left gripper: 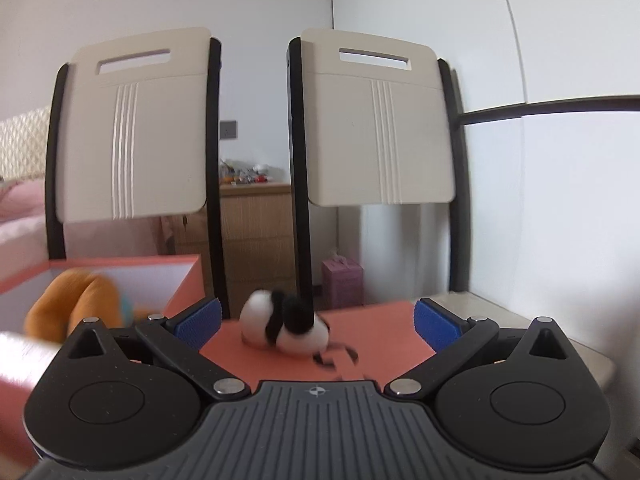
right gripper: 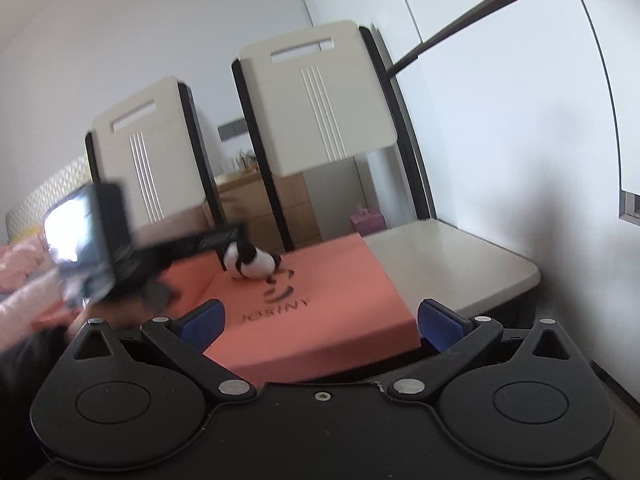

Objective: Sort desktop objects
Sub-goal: 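Lower the left gripper onto the black-and-white plush and close it, then lift the black-and-white plush into the open box and release it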

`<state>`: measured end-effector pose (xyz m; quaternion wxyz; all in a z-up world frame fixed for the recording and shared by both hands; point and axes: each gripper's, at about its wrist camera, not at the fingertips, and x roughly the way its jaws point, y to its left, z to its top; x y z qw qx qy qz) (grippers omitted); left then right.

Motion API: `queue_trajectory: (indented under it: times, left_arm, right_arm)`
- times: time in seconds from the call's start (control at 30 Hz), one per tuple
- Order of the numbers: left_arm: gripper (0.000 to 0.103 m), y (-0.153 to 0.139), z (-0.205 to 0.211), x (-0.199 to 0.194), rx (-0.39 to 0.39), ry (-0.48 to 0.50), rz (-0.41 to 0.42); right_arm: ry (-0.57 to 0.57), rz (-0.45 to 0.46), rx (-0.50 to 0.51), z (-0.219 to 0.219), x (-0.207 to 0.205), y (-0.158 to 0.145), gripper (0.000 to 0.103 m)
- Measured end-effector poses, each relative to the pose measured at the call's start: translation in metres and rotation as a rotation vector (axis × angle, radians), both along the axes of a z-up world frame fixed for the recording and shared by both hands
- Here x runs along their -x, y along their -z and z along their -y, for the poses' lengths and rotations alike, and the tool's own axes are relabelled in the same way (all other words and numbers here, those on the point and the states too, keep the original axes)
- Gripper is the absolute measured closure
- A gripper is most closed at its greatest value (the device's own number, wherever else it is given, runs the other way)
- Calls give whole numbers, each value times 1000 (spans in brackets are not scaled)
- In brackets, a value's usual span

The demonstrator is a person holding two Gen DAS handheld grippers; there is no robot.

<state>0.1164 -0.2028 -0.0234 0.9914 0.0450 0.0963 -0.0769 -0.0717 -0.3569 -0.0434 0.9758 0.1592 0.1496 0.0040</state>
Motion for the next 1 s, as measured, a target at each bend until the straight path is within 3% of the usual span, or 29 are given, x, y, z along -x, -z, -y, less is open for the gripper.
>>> queue_trajectory:
  times: [0.2, 0.47, 0.53, 0.77, 0.9, 1.0]
  left_arm:
    - [0, 8, 22, -62, -25, -68, -36]
    - [2, 29, 30, -116, -44, -120, -137]
    - [15, 32, 31, -124, -43, -121, -177]
    - [34, 35, 25, -140, -4, -157, -268]
    - [57, 33, 22, -139, -15, -163, -257]
    - [66, 32, 17, -135, -9, -150, -240]
  right_arm:
    - [-60, -95, 67, -10, -8, 13, 1]
    - [-106, -121, 84, -15, -8, 18, 1]
    - [-112, -122, 78, -14, -8, 19, 1]
    - [-136, -133, 67, -16, -7, 20, 1]
    - [-147, -133, 58, -18, -8, 20, 1]
    - [-154, -130, 57, -19, -10, 19, 1]
